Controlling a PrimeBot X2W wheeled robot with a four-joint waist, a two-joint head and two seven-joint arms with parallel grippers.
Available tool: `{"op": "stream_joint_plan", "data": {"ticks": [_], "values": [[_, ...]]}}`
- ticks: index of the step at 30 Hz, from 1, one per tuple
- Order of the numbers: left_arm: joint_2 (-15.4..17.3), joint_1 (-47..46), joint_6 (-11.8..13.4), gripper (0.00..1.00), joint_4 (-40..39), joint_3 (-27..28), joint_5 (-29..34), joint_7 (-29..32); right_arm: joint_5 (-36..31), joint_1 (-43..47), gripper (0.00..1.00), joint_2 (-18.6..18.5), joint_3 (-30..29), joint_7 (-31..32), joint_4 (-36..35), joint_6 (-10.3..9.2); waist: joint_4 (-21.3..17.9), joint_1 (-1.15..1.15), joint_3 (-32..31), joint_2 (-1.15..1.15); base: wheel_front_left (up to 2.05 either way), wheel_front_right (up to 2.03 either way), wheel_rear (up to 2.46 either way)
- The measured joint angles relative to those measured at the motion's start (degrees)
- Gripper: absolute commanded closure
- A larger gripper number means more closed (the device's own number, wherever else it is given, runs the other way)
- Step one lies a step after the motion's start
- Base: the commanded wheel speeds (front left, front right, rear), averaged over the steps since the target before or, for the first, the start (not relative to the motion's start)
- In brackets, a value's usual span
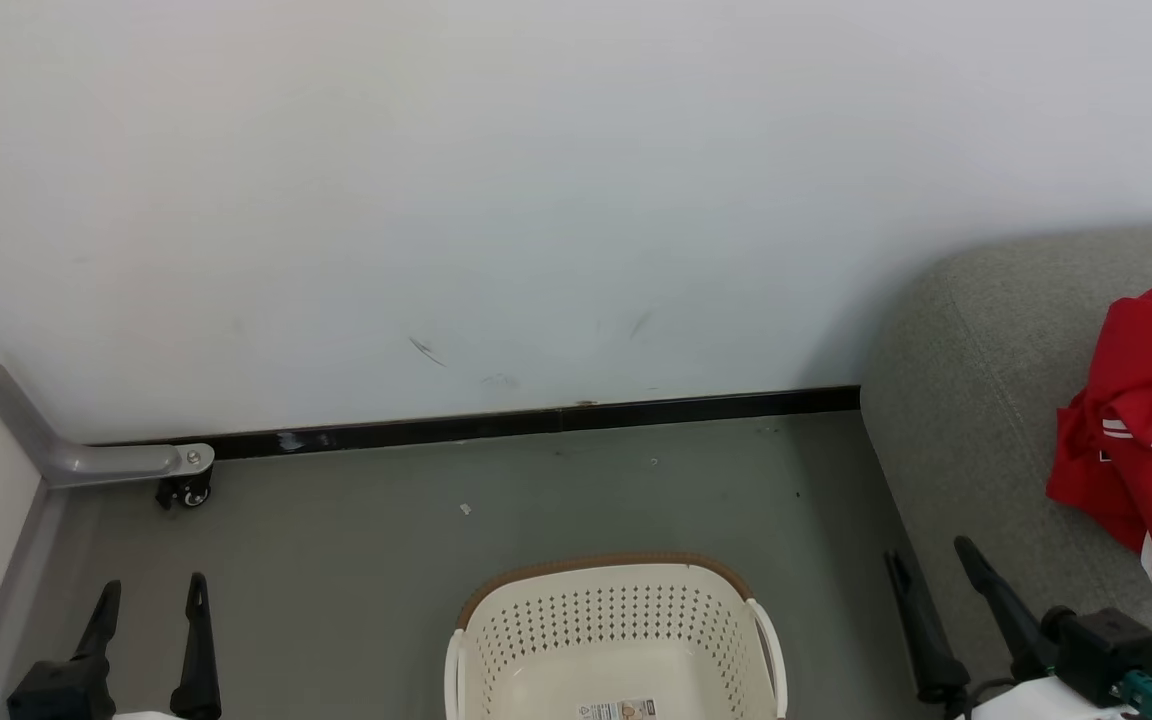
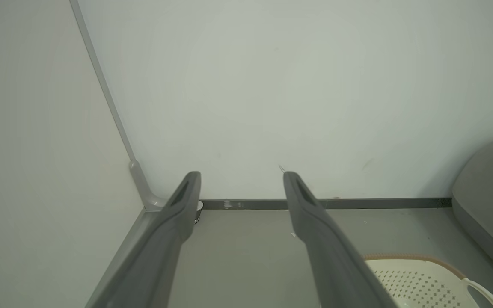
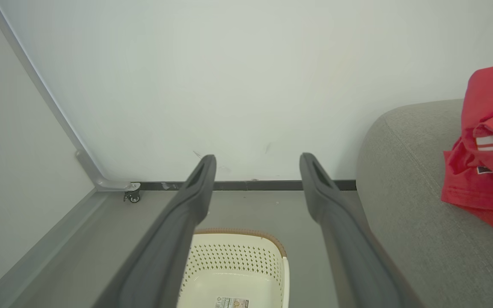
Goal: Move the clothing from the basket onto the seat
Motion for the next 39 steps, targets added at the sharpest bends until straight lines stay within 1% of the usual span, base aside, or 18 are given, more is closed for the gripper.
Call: {"op": "stream_joint_plan", "data": {"ticks": [2, 3, 7, 9, 14, 17, 22, 26, 31, 35, 36, 37, 38, 39], "values": [[0.0, 0.0, 0.0, 0.00, 0.0, 0.0, 0.3, 0.0, 0.6, 0.1, 0.00, 0.0, 0.1, 0.0, -0.2, 0.00, 0.0, 0.00, 0.0, 0.00, 0.00, 0.00, 0.00], [0.0, 0.0, -0.1, 1.00, 0.0, 0.0, 0.3, 0.0, 0.7, 0.1, 1.00, 0.0, 0.1, 0.0, -0.4, 0.00, 0.0, 0.00, 0.0, 0.00, 0.00, 0.00, 0.00], [-3.0, 1.3, -0.2, 1.00, 2.4, -1.3, 0.1, 0.1, 0.7, 1.6, 1.00, 0.7, 0.4, 0.2, 2.4, 0.01, 0.0, 0.00, 0.1, 0.00, 0.00, 0.00, 0.00], [-3.8, 1.8, -0.4, 1.00, 2.7, -1.4, -0.3, 0.1, 0.9, 2.3, 1.00, 0.8, 0.6, 0.2, 2.9, 0.01, 0.0, 0.00, 0.1, 0.00, 0.00, 0.00, 0.00], [-4.0, 1.8, -1.3, 1.00, 2.6, -0.5, -2.8, 1.1, 3.7, 2.4, 1.00, 0.8, 1.3, 0.2, 2.7, 0.01, 0.0, 0.00, 0.2, 0.00, 0.00, 0.00, 0.00], [-4.5, 1.8, -1.9, 1.00, 2.6, 0.1, -5.3, 1.6, 5.9, 2.4, 1.00, 0.8, 1.7, 0.2, 2.2, 0.01, 0.0, 0.00, 0.3, 0.00, 0.00, 0.00, 0.00], [-5.3, 1.8, -2.7, 1.00, 2.6, 1.1, -8.6, 2.6, 10.9, 2.4, 1.00, 0.8, 1.9, 0.3, 1.6, 0.01, 0.0, 0.01, 0.5, 0.00, 0.00, 0.00, 0.00], [-5.9, 1.8, -4.0, 1.00, 2.6, 1.9, -10.7, 3.6, 15.8, 2.4, 1.00, 0.8, 1.5, 1.0, 1.6, 0.01, 0.0, 0.03, 0.6, 0.00, 0.00, 0.00, 0.00], [-6.5, 1.8, -5.1, 1.00, 2.6, 3.0, -13.6, 4.6, 20.7, 2.3, 1.00, 0.7, 0.7, 2.3, 1.7, 0.01, 0.0, 0.20, 0.7, 0.00, 0.00, 0.00, 0.00], [-7.2, 1.8, -6.1, 1.00, 2.6, 3.9, -16.3, 5.3, 24.2, 2.1, 1.00, 0.6, 0.4, 3.0, 1.9, 0.01, 0.1, 0.41, 0.8, 0.00, 0.00, 0.00, 0.00], [-7.2, 1.8, -6.1, 1.00, 2.6, 3.9, -16.3, 5.3, 24.2, 2.1, 1.00, 0.6, 0.4, 3.0, 1.9, 0.01, 0.1, 0.41, 0.8, 0.00, 0.00, 0.00, 0.00], [-7.5, 1.7, -6.6, 1.00, 2.6, 4.3, -17.3, 5.8, 26.1, 2.1, 1.00, 0.5, 0.3, 3.4, 2.0, 0.00, 0.1, 0.51, 0.7, 0.00, 0.00, 0.00, 0.00], [-7.6, 1.7, -7.0, 1.00, 2.6, 4.5, -18.0, 6.1, 27.0, 2.1, 1.00, 0.4, 0.3, 3.6, 2.1, 0.00, 0.1, 0.56, 0.7, 0.00, 0.00, 0.00, 0.00], [-7.6, 1.7, -7.0, 1.00, 2.6, 4.5, -18.0, 6.1, 27.0, 2.1, 1.00, 0.4, 0.3, 3.6, 2.1, 0.00, 0.1, 0.56, 0.7, 0.00, 0.00, 0.00, 0.00]]}}
